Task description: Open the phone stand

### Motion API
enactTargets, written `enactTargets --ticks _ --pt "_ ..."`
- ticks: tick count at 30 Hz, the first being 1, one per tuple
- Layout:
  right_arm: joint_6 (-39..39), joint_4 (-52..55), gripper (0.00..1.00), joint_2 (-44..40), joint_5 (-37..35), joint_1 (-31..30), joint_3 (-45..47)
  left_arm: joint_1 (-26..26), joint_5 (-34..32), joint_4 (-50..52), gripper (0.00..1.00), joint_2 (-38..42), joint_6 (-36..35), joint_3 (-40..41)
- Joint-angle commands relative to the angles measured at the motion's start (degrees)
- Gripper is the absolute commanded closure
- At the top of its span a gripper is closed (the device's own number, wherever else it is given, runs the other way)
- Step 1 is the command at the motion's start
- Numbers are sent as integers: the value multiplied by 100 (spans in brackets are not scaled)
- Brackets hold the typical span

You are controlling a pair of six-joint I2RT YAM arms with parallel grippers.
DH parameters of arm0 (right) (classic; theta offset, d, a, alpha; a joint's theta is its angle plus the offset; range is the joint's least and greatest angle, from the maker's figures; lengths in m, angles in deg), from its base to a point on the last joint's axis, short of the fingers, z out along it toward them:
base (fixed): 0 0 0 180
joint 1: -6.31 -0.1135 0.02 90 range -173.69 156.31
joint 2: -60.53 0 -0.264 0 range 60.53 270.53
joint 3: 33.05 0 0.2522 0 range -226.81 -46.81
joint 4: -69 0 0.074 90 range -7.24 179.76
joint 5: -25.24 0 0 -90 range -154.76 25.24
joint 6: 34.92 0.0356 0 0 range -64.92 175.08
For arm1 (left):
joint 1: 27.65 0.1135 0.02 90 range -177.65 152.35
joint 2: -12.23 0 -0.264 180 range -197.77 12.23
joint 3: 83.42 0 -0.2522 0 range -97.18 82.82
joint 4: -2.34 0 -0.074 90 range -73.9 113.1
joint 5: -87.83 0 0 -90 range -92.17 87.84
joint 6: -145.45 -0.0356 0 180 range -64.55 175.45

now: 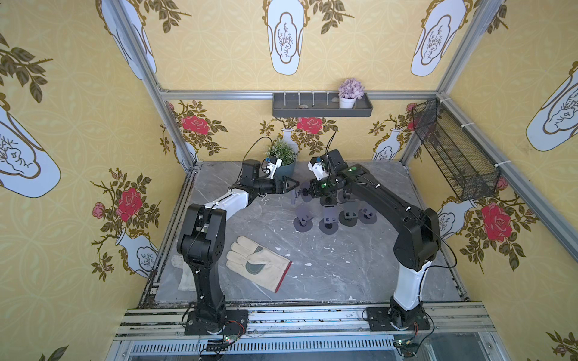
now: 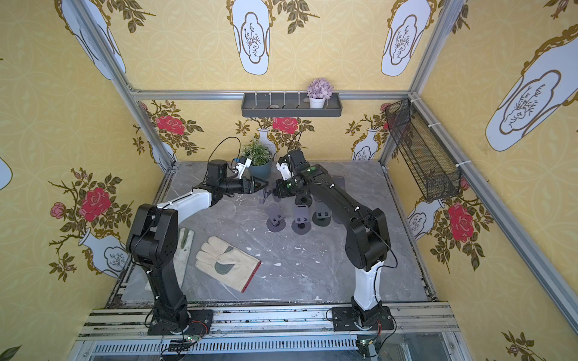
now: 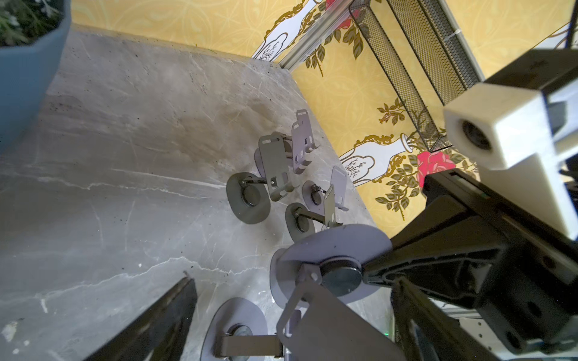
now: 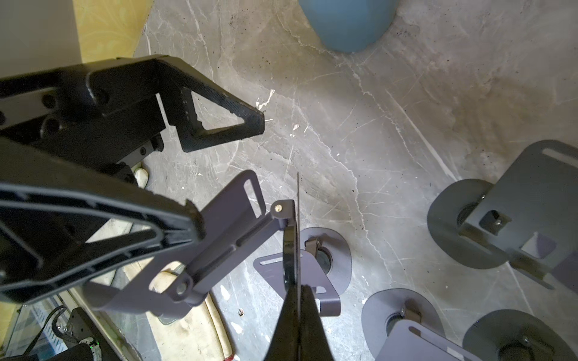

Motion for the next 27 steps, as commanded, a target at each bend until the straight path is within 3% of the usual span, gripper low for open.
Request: enactTargets --ticks 1,7,14,23,27 --pt "44 -627 100 -82 -342 -2 21 26 240 -751 1 -9 753 178" --pt "9 -814 100 -36 -684 -6 -3 112 368 -2331 1 -26 2399 577" --pt "-354 -939 100 51 -1007 -95 -200 139 700 -5200 1 -427 4952 841" --pt "-551 -987 100 102 -1258 -147 -340 158 624 -8147 1 -1115 7488 806" --pt "-625 -1059 100 52 -1375 -168 -349 166 719 -8389 1 -1194 7691 860"
